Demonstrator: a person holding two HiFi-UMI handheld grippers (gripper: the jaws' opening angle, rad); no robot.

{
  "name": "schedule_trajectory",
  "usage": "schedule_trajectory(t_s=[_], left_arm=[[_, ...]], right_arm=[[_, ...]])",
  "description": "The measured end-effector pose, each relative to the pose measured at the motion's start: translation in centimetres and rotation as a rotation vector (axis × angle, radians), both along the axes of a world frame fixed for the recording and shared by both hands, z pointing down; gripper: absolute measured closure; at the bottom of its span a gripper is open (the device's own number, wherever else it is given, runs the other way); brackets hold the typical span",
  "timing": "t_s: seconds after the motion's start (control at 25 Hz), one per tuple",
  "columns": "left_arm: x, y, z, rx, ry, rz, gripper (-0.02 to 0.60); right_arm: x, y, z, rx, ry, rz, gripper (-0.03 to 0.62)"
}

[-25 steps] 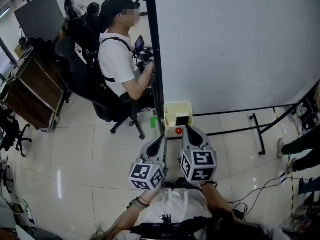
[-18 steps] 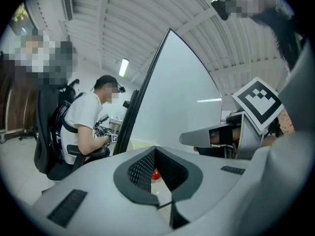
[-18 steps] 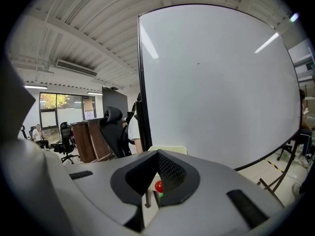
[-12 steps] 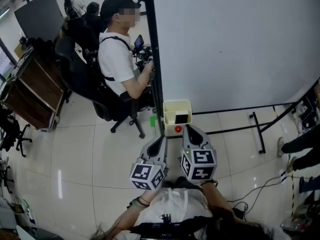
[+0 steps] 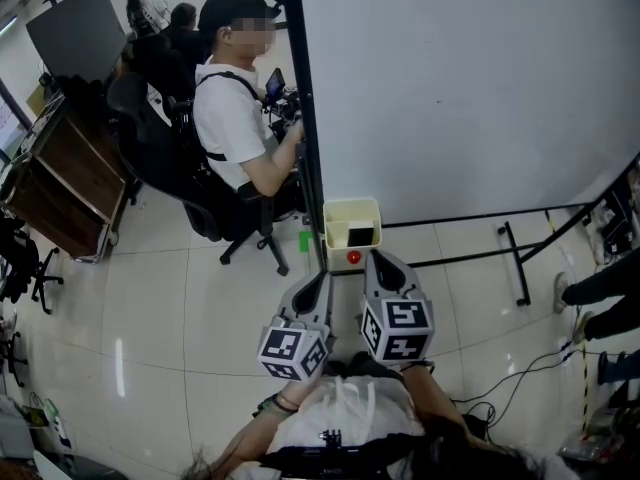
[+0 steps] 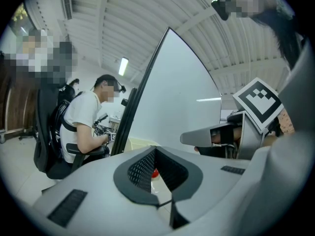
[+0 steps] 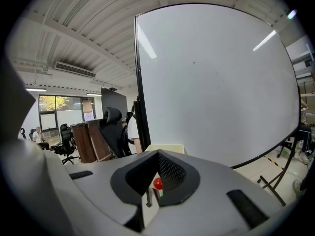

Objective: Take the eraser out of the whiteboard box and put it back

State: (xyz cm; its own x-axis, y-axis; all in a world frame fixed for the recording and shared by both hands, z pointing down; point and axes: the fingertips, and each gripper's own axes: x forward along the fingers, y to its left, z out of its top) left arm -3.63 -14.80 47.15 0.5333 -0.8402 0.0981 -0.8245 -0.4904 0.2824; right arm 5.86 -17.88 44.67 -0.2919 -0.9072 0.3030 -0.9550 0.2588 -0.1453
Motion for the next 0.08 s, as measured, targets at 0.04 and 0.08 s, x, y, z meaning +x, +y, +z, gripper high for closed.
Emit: schedule_trajectory(t_s=[0.04, 0.08], left_arm=[[0.02, 0.01, 0.05, -0.001, 0.0, -0.001, 0.595], [0.04, 0.01, 0.11, -0.003, 0.0, -0.002, 0.595]], right_arm=[[0.03, -0.01, 0.03, 0.0, -0.001, -0.001, 0.577], [0.06, -0.03, 0.06, -0.001, -0.002, -0.002, 0.577]])
